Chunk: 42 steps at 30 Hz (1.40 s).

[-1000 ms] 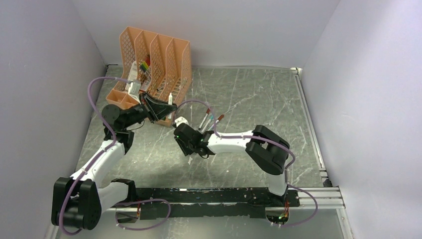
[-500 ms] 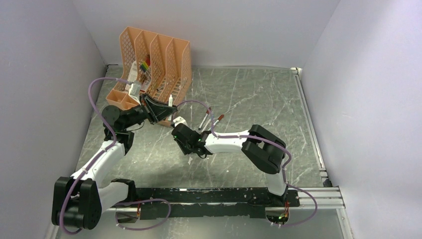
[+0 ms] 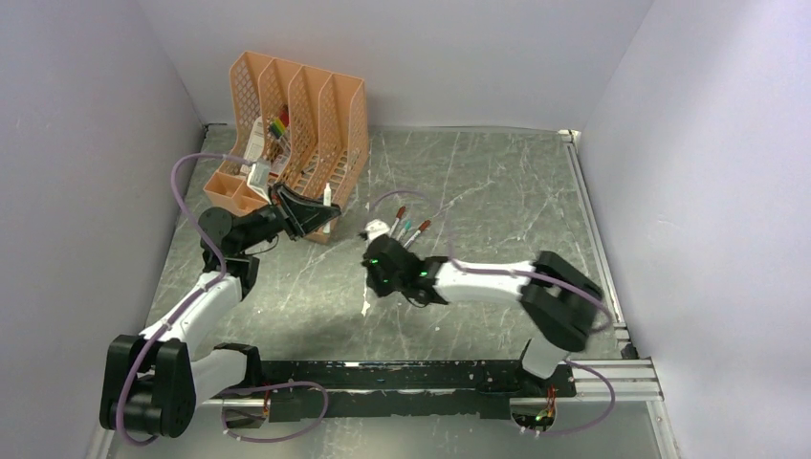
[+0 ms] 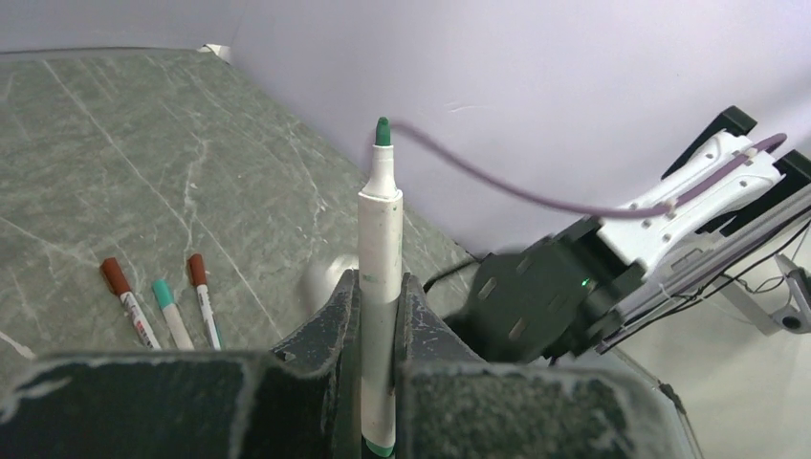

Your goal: Insert the pens into the pen caps

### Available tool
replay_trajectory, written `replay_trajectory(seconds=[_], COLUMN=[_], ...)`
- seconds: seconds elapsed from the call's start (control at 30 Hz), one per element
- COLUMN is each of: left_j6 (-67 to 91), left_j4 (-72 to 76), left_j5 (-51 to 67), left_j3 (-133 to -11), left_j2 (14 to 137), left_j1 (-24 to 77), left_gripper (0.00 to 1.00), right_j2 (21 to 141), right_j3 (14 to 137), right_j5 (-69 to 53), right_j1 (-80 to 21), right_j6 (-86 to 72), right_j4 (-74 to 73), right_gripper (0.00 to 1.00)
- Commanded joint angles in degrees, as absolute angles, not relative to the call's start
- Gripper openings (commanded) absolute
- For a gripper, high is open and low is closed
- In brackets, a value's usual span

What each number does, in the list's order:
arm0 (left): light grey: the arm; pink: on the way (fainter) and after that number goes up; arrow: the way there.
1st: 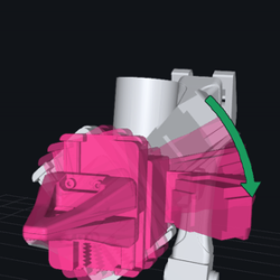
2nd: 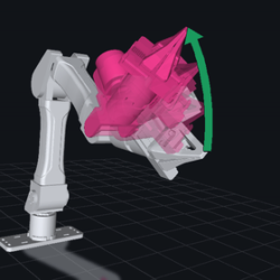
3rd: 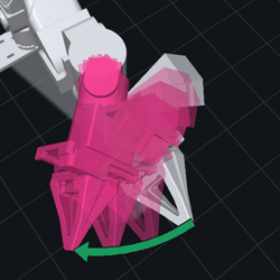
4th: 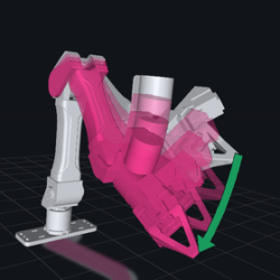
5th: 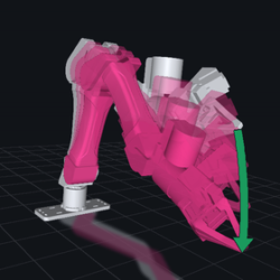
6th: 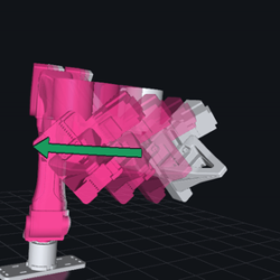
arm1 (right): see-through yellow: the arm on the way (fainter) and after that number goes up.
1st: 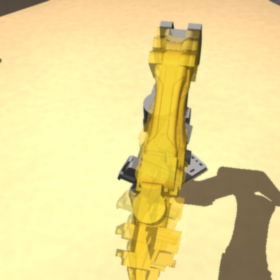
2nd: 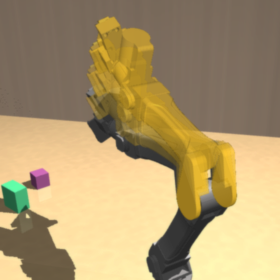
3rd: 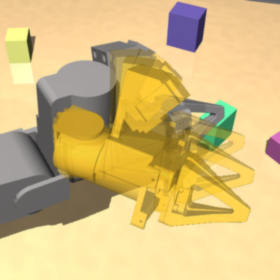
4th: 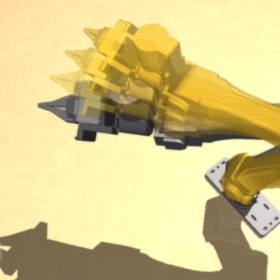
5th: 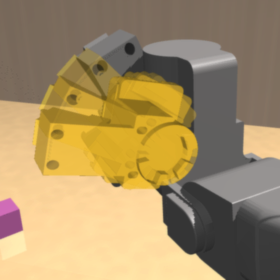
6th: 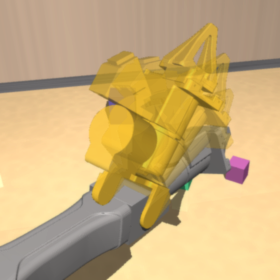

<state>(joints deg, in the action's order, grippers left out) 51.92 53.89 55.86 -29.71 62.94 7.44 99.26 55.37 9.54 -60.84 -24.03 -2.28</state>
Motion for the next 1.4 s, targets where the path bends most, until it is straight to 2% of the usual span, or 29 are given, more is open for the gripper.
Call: replay_trajectory(seconds=[0.0,0.2,0.33,0.43,0.67,1.37], left_j6=[56.6,53.6,45.4,43.7,46.7,43.8], left_j4=[62.7,61.9,54.2,53.5,60.2,57.2], left_j5=[51.2,42.9,34.0,31.1,32.8,33.6], left_j3=[-26.1,-24.9,-26.8,-28.0,-29.0,-31.2], left_j2=[62.3,61.7,61.4,63.0,68.3,68.0], left_j1=[8.5,18.8,30.0,34.5,37.3,39.0], left_gripper=[0.07,0.07,0.07,0.07,0.07,0.07], right_j2=[81.2,61.8,57.6,55.9,55.1,57.6], right_j3=[47.5,38.1,40.5,41.4,42.8,42.0], right_j5=[9.2,8.0,7.0,6.3,4.5,3.0], right_j1=[-56.8,-49.0,-47.9,-47.9,-47.9,-47.8], right_j6=[-29.6,-34.7,-33.2,-32.7,-32.6,-33.2], right_j4=[9.3,25.0,26.8,29.4,31.5,32.3], right_gripper=[0.0,0.0,0.0,0.0,0.0,0.0])
